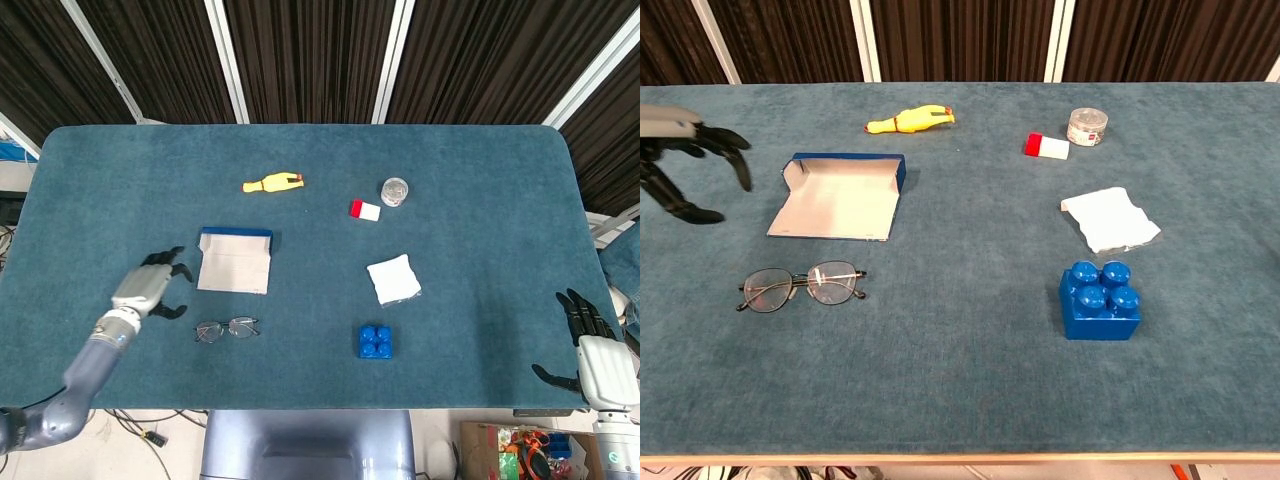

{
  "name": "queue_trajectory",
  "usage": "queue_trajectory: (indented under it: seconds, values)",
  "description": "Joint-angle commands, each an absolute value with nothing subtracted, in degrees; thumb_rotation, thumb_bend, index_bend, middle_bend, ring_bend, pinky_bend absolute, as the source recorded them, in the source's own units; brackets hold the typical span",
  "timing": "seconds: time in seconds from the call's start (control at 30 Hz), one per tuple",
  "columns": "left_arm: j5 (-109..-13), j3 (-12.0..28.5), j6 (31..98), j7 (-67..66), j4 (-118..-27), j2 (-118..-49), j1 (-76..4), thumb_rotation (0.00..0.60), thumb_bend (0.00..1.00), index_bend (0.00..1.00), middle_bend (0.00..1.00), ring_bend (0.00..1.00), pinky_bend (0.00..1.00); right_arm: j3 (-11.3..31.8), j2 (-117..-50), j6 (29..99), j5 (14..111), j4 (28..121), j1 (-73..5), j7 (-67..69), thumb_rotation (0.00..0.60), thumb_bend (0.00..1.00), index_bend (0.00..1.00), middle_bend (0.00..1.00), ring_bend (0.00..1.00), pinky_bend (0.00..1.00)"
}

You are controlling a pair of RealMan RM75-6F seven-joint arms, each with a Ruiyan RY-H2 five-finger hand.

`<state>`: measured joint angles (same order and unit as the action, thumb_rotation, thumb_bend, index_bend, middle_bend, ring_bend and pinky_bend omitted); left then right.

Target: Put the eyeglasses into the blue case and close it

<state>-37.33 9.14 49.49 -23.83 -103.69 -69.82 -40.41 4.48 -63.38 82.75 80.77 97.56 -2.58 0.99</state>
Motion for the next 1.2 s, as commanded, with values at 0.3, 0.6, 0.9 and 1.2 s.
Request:
queue_trajectory:
  seconds: [0.3, 0.6, 0.9, 1.2]
  values:
    - [-32.9, 6.0, 52.3, -29.3, -103.3, -76.4, -45.6, 0.600, 0.31, 0.42, 0.01, 0.00, 0.00, 4.5, -63.2, 82.4, 80.5, 97.7, -2.7, 1.3, 0.600, 0.02, 0.02, 0.00, 0.06, 0.19]
    - [-31.5, 4.4, 54.3, -31.3, -103.5, -78.5, -47.2, 0.600, 0.31, 0.43, 0.01, 0.00, 0.00, 4.5, -63.1, 82.4, 80.5, 97.7, -2.7, 1.6, 0.600, 0.03, 0.02, 0.00, 0.06, 0.19]
    - [-32.3, 2.1, 56.9, -33.8, -105.6, -79.2, -47.9, 0.600, 0.31, 0.45, 0.01, 0.00, 0.00, 4.5, -62.9, 82.4, 80.5, 97.8, -2.7, 1.8, 0.600, 0.03, 0.02, 0.00, 0.05, 0.19]
    - [-34.3, 1.3, 60.2, -34.9, -103.4, -82.1, -47.4, 0.600, 0.31, 0.46, 0.01, 0.00, 0.00, 4.5, -62.7, 82.4, 80.5, 97.8, -2.6, 2.2, 0.600, 0.03, 0.02, 0.00, 0.06, 0.19]
